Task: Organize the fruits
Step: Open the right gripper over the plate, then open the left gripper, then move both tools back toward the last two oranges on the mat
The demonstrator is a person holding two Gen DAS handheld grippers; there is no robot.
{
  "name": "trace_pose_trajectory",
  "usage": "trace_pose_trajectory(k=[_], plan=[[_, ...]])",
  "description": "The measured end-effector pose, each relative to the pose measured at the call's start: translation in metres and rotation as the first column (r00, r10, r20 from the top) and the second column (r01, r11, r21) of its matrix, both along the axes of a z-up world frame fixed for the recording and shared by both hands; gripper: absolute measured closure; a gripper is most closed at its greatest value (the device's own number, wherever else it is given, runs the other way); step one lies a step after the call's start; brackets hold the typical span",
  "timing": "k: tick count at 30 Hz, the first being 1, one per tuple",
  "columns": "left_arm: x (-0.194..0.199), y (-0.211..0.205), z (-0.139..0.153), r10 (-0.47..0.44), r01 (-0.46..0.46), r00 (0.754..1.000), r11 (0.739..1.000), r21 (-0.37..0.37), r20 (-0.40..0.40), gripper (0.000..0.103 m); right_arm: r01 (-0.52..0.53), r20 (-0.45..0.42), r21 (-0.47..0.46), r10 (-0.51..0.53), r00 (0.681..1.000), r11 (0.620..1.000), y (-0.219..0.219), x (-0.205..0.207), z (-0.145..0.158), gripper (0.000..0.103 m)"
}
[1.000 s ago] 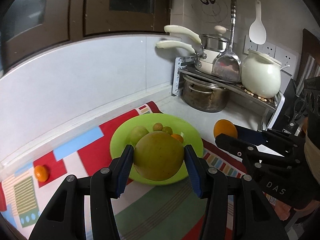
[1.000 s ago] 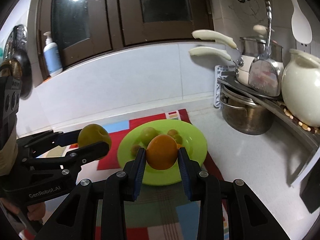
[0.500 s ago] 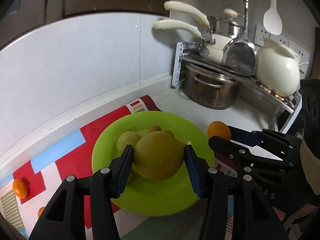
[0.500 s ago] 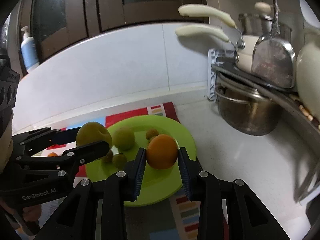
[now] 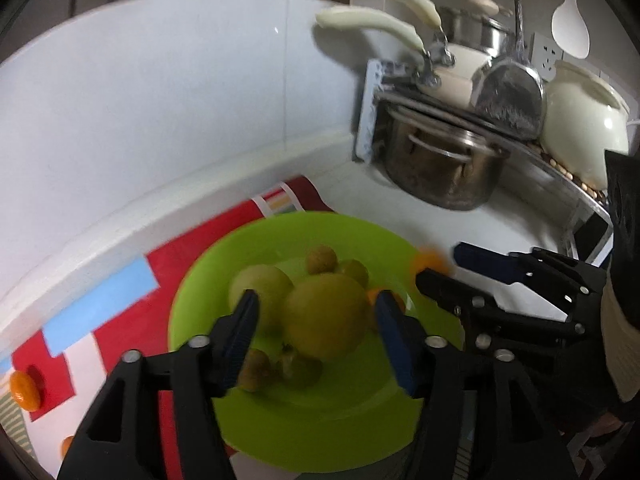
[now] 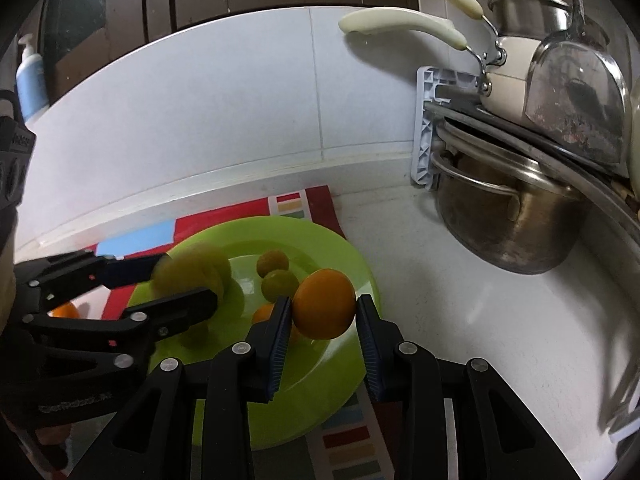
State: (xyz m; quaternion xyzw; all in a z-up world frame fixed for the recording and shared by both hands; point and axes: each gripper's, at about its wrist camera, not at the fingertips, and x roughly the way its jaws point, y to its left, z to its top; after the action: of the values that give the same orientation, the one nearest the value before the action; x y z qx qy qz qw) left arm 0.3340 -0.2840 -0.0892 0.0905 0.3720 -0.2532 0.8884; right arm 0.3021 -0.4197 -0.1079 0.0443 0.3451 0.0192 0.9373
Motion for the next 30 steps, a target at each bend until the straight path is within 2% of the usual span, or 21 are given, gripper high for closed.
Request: trace_pose_trajectory(k=[1, 2, 5, 12, 21, 30], plan=[[-0.002, 0.003, 0.003, 0.001, -0.001, 1.0, 1.0, 0.0, 0.015, 0.039, 0.008, 0.009, -0.027, -0.008, 1.0, 1.0, 0.003, -0.002, 0.001, 0.054], [-0.005, 0.005, 0.006, 0.002, -0.002, 1.0, 1.0, 0.006, 0.028, 0.039, 0.023, 0.021, -0.049, -0.022, 1.0, 0.999, 0.005, -0.004, 0.003, 0.052], [-0.014, 0.013, 0.014, 0.014, -0.015, 0.999, 1.0, 0.024, 0.052, 0.037, 0.022, 0.039, -0.064, -0.02, 0.999, 0.998, 0.011, -0.012, 0.01, 0.051], [-0.044, 0.041, 0.038, 0.076, -0.077, 0.992, 0.997, 0.011, 0.097, 0.028, 0.053, 0.069, -0.025, -0.051, 0.996, 0.998, 0.017, -0.041, 0.031, 0.048], [-0.086, 0.068, 0.078, 0.123, -0.125, 0.975, 0.992, -0.004, 0.186, 0.019, 0.063, 0.165, -0.049, -0.054, 0.985, 0.997, 0.037, -0.089, 0.076, 0.034], [-0.132, 0.106, 0.099, 0.205, -0.2, 0.949, 0.979, -0.046, 0.24, 0.01, 0.043, 0.199, -0.029, -0.036, 0.979, 0.999, 0.063, -0.125, 0.097, 0.025]])
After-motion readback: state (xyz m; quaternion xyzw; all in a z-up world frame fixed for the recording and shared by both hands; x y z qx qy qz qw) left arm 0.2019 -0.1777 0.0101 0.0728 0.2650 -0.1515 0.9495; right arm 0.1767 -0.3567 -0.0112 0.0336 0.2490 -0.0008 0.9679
